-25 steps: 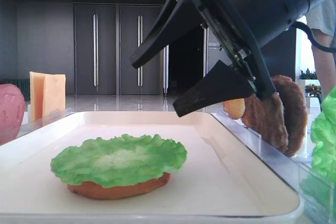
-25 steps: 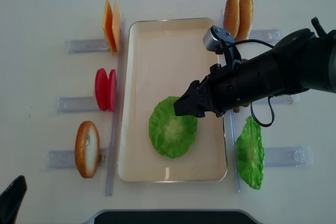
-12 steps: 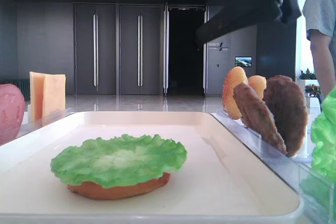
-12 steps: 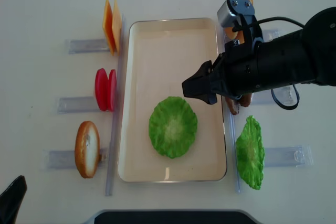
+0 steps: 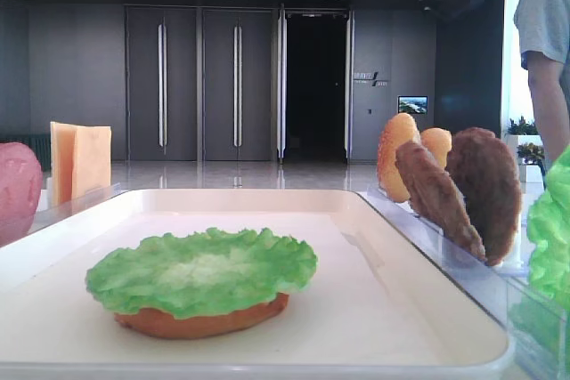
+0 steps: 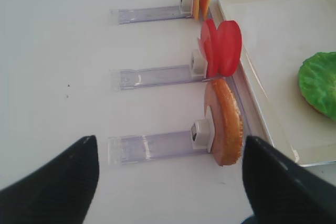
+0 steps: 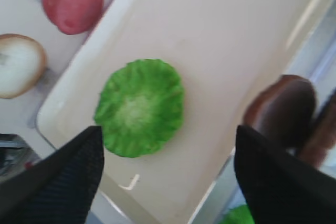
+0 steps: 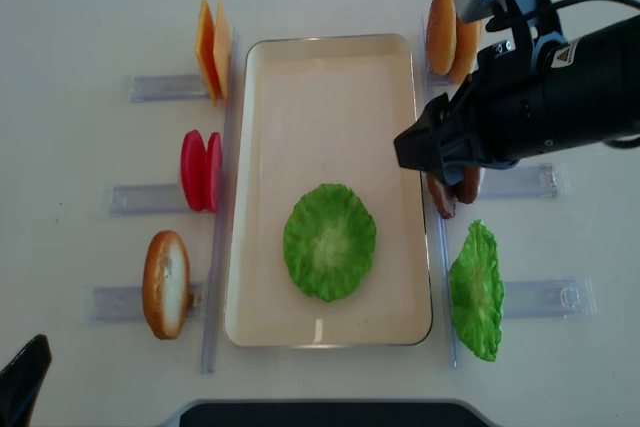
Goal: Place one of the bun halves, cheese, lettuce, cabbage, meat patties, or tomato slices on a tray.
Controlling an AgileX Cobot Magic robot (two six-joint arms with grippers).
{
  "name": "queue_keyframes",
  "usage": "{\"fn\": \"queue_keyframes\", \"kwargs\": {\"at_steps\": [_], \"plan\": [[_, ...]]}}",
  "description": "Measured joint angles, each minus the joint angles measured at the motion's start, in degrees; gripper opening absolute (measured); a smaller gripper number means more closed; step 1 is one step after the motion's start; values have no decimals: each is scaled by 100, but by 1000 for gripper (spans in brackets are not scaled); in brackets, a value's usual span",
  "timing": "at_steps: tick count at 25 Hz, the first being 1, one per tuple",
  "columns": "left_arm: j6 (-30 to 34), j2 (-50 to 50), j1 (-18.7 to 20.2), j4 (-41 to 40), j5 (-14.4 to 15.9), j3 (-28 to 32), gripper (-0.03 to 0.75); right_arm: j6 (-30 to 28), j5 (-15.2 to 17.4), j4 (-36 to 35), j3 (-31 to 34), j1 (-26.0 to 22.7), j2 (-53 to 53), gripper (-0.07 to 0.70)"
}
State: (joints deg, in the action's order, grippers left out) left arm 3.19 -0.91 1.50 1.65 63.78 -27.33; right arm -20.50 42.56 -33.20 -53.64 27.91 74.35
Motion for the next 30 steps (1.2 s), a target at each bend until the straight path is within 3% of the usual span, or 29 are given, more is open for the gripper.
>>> {"fn": "queue_keyframes", "kwargs": {"at_steps": [5, 10, 12, 23, 26, 30], "plan": [[0, 0, 0, 0, 0, 0, 653, 1904, 711, 2322, -821, -7, -5, 524], [0, 0, 0, 0, 0, 0, 653, 2651, 1459, 3461, -1427, -274, -5, 524], [0, 0, 0, 0, 0, 0, 653, 2699, 1630, 3586, -1506, -522, -5, 524], [-32, 0, 0, -98, 0, 0, 653, 2616, 1972, 3668, -1539, -3234, -5, 524], [-57, 0, 0, -165, 0, 0, 653, 2616, 2008, 3693, -1539, -3548, -7, 524], [-62, 0, 0, -217, 0, 0, 653, 2616, 2065, 3705, -1539, -3596, -71, 524]]}}
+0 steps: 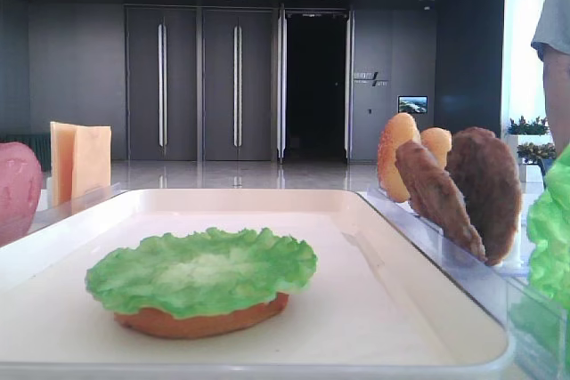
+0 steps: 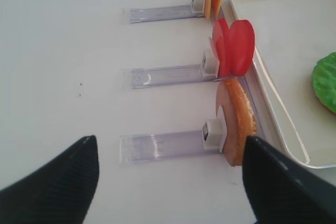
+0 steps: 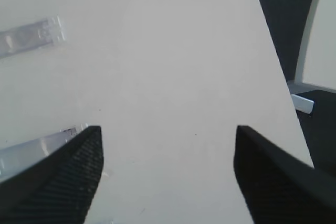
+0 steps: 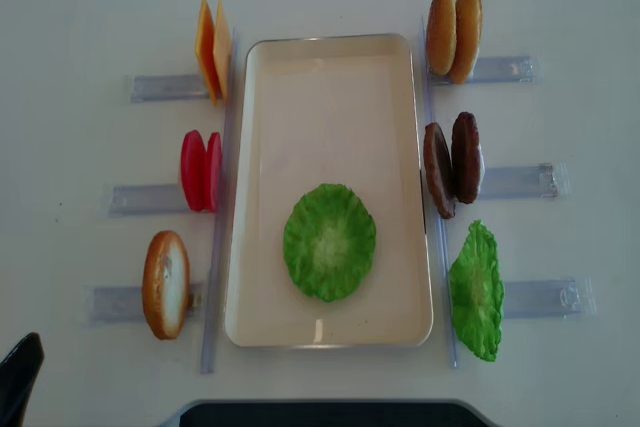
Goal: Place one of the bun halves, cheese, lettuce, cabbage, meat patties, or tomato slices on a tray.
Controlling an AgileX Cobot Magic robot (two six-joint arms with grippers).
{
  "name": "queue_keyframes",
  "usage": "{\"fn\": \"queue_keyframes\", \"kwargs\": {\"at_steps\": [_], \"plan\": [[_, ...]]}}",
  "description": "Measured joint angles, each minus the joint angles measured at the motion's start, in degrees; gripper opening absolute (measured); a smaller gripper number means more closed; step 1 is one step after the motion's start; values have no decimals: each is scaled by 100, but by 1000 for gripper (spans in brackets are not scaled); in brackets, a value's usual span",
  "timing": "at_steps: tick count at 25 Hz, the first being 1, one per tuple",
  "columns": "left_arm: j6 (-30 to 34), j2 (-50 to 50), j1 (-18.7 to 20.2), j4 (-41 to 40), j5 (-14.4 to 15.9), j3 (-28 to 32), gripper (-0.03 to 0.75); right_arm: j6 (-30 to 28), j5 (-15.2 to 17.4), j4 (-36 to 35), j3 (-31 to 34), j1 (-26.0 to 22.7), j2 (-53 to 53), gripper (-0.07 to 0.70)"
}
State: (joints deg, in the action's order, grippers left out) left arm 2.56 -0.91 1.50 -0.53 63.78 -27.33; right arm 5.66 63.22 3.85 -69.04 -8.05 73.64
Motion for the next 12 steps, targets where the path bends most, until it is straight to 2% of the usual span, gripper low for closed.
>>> {"fn": "queue_keyframes", "kwargs": {"at_steps": [5, 12], "plan": [[-4, 0, 0, -1, 0, 0, 653, 80, -48, 11, 0, 0, -479, 524], [-4, 0, 0, -12, 0, 0, 653, 37, -138, 30, 8, 0, -1730, 524]]}}
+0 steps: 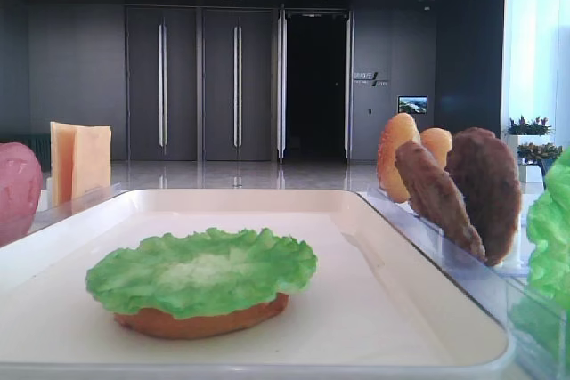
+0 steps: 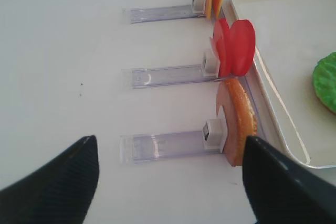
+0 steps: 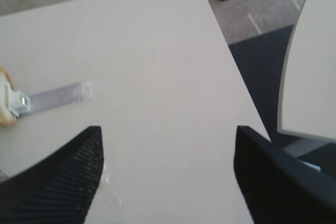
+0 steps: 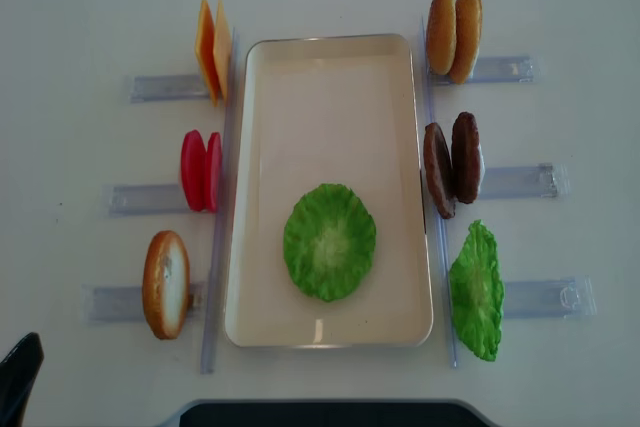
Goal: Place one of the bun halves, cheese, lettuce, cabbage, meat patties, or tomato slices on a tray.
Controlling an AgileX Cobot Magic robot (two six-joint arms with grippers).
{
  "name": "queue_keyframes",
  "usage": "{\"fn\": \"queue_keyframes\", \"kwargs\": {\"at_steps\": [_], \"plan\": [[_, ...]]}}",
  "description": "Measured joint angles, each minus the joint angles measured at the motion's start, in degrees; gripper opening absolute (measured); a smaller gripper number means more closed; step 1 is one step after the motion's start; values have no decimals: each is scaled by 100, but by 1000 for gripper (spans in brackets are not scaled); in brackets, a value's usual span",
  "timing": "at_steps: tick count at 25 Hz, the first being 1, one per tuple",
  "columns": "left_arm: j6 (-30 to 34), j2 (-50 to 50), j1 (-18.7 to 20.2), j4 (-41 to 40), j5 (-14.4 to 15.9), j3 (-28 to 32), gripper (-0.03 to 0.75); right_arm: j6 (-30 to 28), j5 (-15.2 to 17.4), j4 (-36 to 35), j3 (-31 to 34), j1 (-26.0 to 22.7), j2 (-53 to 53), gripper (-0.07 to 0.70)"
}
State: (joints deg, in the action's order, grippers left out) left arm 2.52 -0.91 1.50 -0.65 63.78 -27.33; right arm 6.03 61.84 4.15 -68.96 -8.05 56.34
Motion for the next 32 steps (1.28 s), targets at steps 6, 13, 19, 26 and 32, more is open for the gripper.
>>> {"fn": "queue_keyframes", "kwargs": {"at_steps": [6, 13, 19, 26, 32], "plan": [[-2, 0, 0, 0, 0, 0, 653, -277, -157, 13, 417, 37, -1420, 524], [-23, 0, 0, 6, 0, 0, 653, -603, -206, -36, 1205, 59, -2697, 524], [-23, 0, 0, 6, 0, 0, 653, -1151, -234, -617, 1960, 59, -3724, 524], [-23, 0, 0, 11, 0, 0, 653, -1505, -266, -994, 2810, 59, -4891, 524], [-23, 0, 0, 11, 0, 0, 653, -1568, -124, -999, 3191, 59, -5665, 524]]}}
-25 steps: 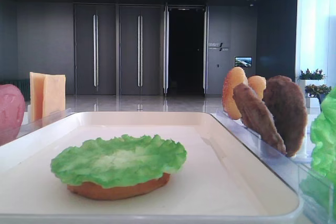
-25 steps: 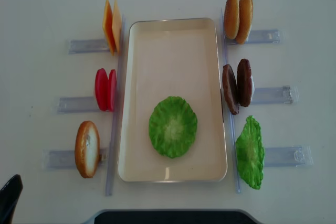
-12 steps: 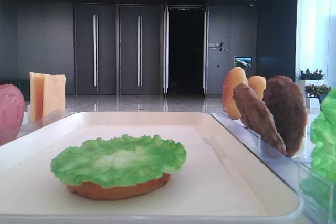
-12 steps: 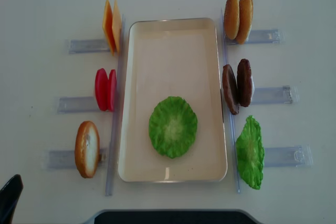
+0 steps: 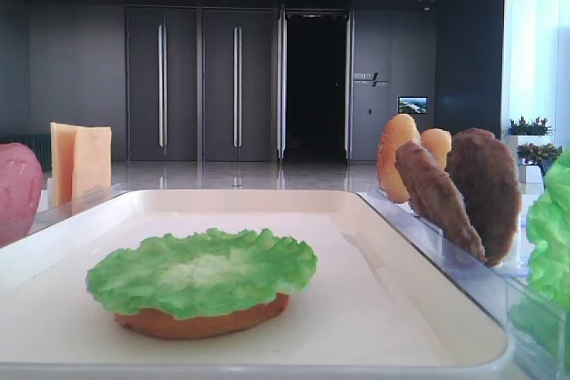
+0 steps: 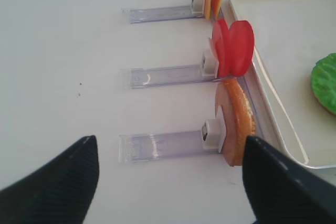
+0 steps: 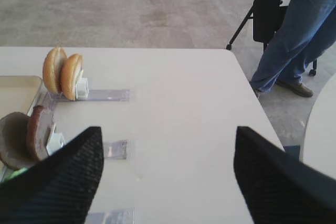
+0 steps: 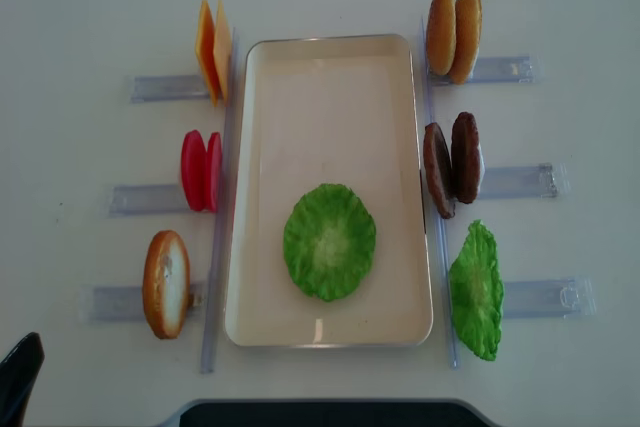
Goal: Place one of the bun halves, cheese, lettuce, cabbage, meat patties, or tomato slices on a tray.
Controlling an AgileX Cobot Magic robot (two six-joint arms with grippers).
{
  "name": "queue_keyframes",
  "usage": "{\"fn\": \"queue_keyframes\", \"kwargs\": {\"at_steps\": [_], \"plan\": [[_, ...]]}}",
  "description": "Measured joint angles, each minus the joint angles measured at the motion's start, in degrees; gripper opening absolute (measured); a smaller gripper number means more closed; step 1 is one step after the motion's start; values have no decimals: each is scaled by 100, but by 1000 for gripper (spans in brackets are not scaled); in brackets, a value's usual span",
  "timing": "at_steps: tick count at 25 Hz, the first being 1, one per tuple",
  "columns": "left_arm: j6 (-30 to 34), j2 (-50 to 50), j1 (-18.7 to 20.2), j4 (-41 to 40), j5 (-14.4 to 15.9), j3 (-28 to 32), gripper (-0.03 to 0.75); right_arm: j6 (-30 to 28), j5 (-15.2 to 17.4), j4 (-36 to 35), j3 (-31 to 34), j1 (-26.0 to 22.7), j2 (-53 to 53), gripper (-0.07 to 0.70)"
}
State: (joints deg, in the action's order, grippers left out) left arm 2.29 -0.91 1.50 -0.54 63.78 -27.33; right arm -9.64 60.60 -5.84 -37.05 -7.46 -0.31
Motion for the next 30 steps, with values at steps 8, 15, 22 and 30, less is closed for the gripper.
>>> {"fn": "queue_keyframes", "kwargs": {"at_steps": [8, 15, 22, 30], "plan": [[0, 0, 0, 0, 0, 0, 653, -2, 261, -178, 438, 0, -12, 524], [0, 0, 0, 0, 0, 0, 653, 30, 191, -224, 696, 0, -12, 524], [0, 0, 0, 0, 0, 0, 653, 207, 456, -104, 846, 0, -12, 524], [0, 0, 0, 0, 0, 0, 653, 557, 458, -104, 848, 0, -12, 524]]}}
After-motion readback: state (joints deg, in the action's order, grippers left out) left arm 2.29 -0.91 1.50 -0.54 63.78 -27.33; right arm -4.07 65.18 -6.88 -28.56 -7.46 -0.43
